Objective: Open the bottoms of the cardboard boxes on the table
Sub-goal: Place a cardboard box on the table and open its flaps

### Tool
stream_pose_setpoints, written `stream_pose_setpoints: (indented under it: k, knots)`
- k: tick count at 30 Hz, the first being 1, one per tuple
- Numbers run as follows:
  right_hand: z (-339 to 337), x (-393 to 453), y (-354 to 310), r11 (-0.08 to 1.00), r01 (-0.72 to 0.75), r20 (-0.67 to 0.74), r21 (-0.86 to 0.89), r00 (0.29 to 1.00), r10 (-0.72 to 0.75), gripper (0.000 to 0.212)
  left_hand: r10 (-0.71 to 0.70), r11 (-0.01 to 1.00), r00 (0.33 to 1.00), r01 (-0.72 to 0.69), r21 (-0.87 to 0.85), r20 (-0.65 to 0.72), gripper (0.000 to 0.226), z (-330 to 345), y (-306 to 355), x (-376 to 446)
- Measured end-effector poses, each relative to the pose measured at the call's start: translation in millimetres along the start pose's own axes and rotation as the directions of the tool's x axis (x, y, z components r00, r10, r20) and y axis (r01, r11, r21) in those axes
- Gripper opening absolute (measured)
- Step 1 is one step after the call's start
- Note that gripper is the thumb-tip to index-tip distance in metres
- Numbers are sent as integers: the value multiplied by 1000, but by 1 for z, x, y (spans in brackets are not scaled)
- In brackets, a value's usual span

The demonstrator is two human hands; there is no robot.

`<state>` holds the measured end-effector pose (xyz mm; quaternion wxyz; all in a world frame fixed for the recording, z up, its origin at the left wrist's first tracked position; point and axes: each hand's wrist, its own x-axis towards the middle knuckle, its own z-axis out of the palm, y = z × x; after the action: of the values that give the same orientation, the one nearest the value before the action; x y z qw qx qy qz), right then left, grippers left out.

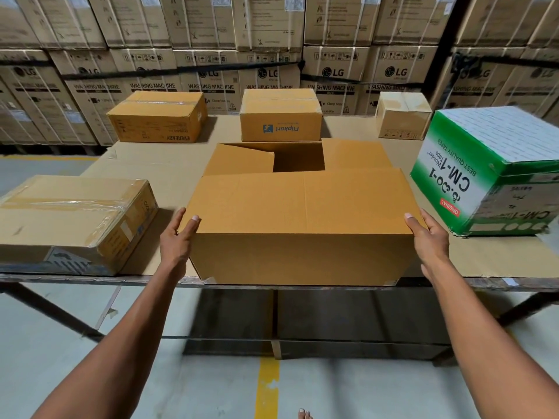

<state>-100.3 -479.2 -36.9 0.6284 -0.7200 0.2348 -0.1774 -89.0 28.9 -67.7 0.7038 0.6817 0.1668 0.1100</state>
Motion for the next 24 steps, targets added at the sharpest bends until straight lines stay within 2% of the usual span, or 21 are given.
stream_pose_setpoints:
  k: [5,8,12,14,16,20,24]
  knots:
    - [-2,-4,1,1000,1,-1,-9,1000,-1,60,17,999,1000,-17,27,-10,68,4,1,-4]
    - [-1,-3,-1,1000,1,-3,-30,1000,-2,60,41,996,999,-39,85,-20,67,5,5,-7]
    - [-2,1,-11,989,64,-10,-132,998,-66,62,161,916,987,-151,372,6,84,7,19,-9]
    - [-3,5,-20,976,116,39,-187,993,-111,68,227,833,972,-229,504,66,89,14,31,-11]
    - [-2,8,-30,964,132,102,-229,989,-111,74,236,776,965,-256,577,111,96,21,43,-11]
    - [-1,11,-47,957,132,128,-258,987,-102,81,230,804,967,-252,539,108,99,26,59,-13]
    - [-7,12,-60,982,159,113,-102,983,-147,78,295,806,939,-343,482,175,107,24,78,-19]
